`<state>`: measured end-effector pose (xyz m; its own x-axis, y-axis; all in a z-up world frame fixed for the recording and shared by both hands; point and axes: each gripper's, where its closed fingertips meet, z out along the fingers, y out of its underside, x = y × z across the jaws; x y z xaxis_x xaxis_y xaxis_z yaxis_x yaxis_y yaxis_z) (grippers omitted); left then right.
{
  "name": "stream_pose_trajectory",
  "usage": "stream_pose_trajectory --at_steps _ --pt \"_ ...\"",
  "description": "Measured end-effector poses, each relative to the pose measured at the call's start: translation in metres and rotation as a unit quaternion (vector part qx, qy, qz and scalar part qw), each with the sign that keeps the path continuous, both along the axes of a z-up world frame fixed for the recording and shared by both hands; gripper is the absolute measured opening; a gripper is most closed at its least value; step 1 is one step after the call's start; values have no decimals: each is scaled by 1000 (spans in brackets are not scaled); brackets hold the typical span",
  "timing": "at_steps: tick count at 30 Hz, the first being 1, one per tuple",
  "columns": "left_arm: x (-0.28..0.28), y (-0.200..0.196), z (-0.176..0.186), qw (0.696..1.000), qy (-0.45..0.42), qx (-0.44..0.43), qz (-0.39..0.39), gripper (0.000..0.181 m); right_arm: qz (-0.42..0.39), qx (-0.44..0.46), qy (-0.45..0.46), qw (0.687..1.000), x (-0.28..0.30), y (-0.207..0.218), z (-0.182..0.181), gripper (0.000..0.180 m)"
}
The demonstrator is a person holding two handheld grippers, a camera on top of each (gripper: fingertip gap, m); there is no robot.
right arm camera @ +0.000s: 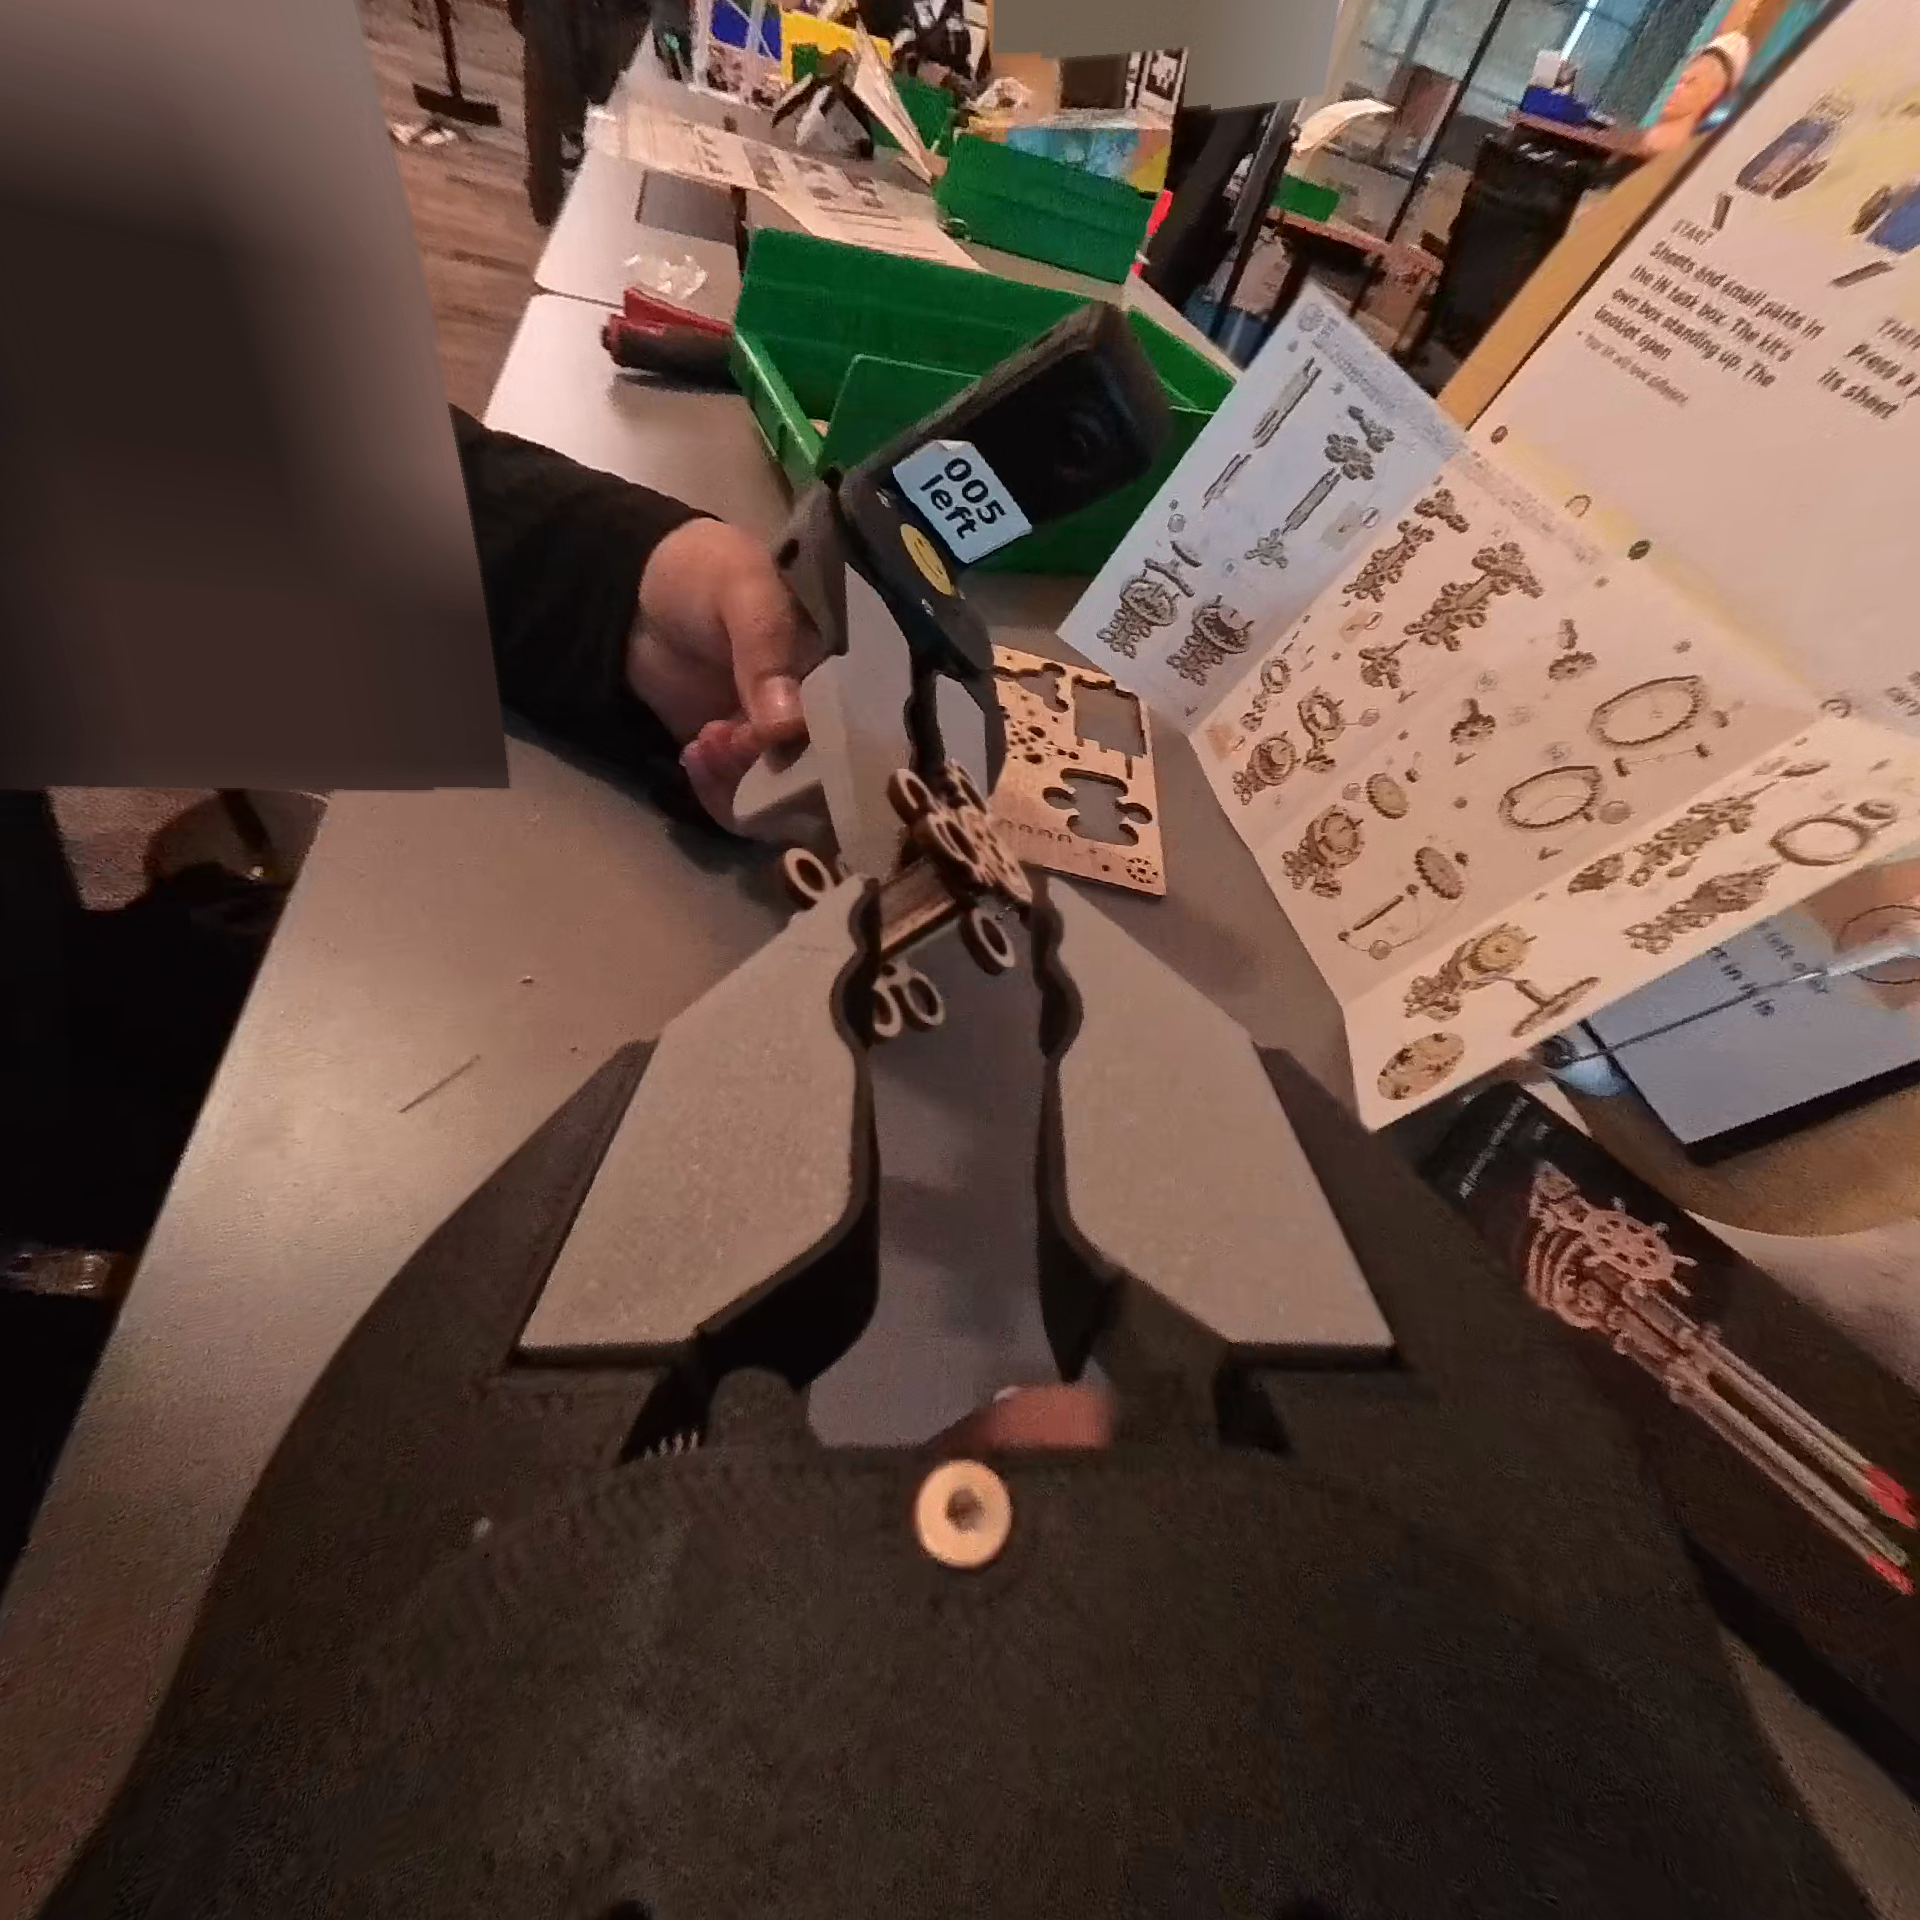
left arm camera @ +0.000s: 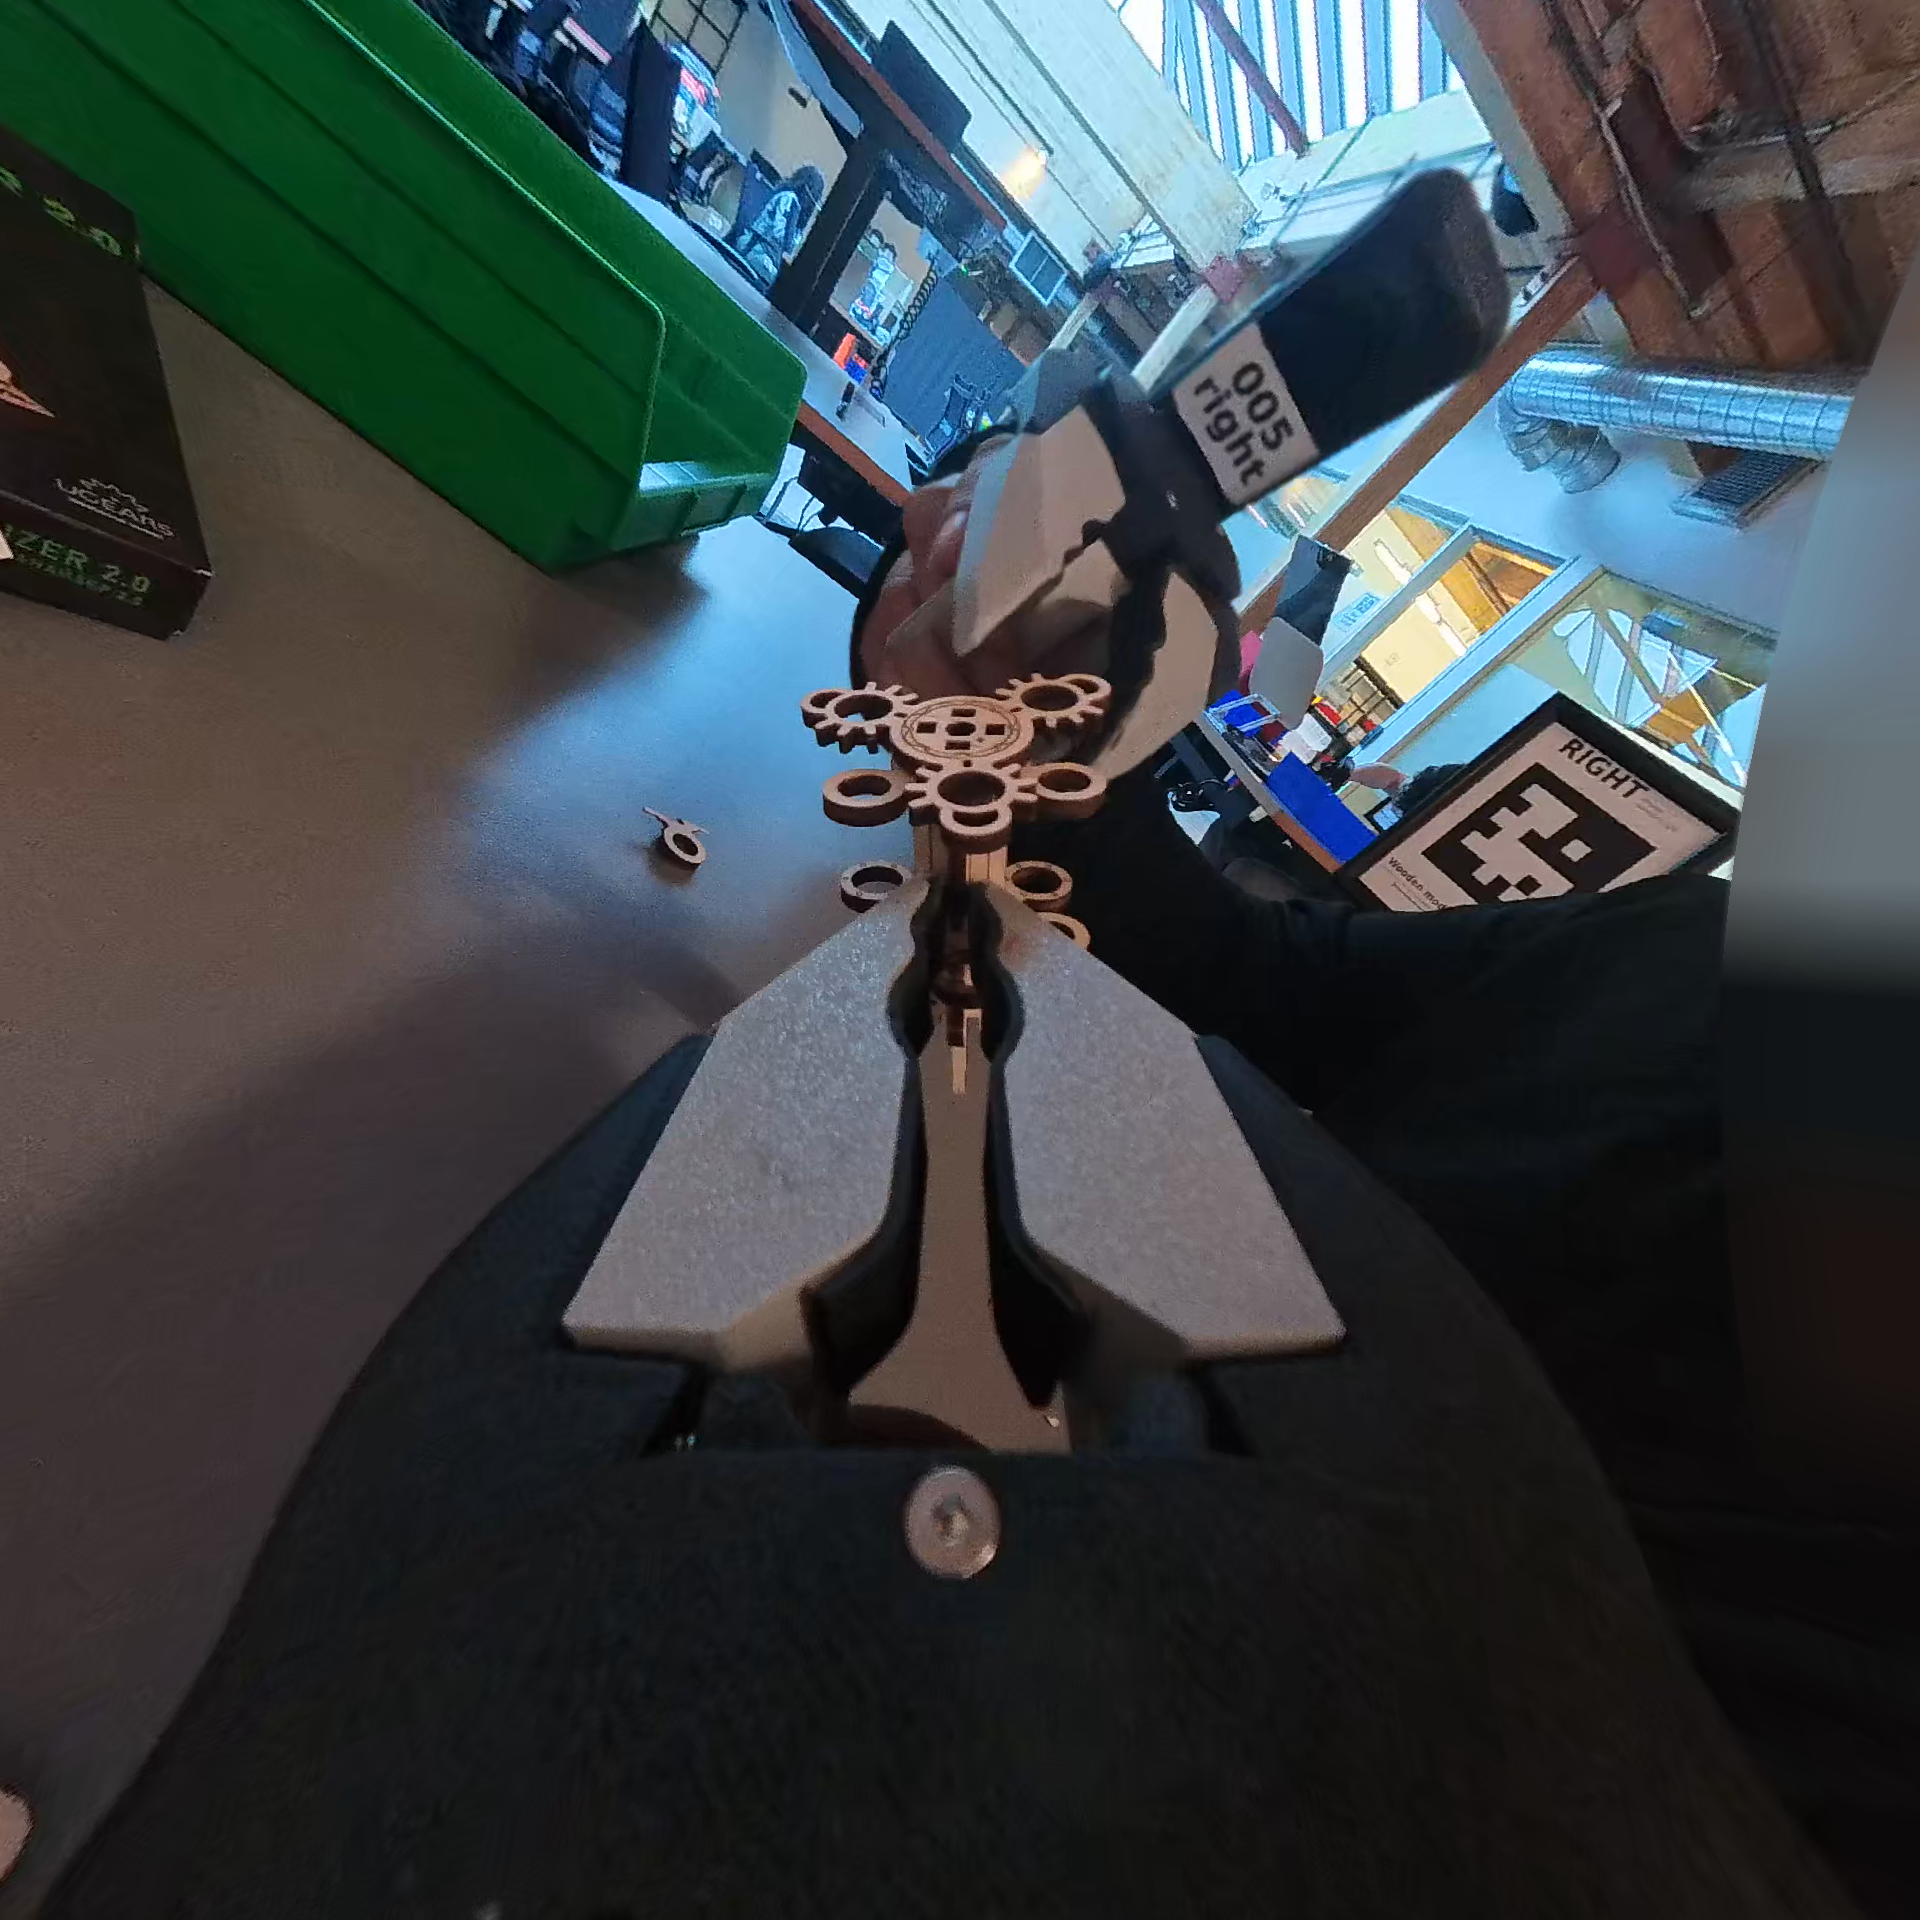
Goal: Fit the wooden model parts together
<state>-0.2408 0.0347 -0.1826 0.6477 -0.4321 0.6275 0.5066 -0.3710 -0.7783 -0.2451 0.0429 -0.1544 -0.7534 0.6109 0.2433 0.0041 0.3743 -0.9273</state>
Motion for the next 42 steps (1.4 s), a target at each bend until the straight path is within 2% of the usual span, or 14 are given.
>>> stream_pose_trajectory --at_steps 4,11,25,32,42 --pt "1 0 -1 1000 12 0 2 0 1 20 22 1000 0 -4 -2 24" --pt "0 2 -4 999 44 -1 19 0 -27 76 70 994 -5 -2 -8 10" --pt "8 4 -7 992 123 5 27 1 -30 91 98 991 5 4 -13 9" --pt "14 6 -20 979 203 -19 26 2 -25 116 127 985 11 3 -23 8" --pt "19 4 -26 952 304 -1 27 1 1 77 80 994 31 4 -23 16"
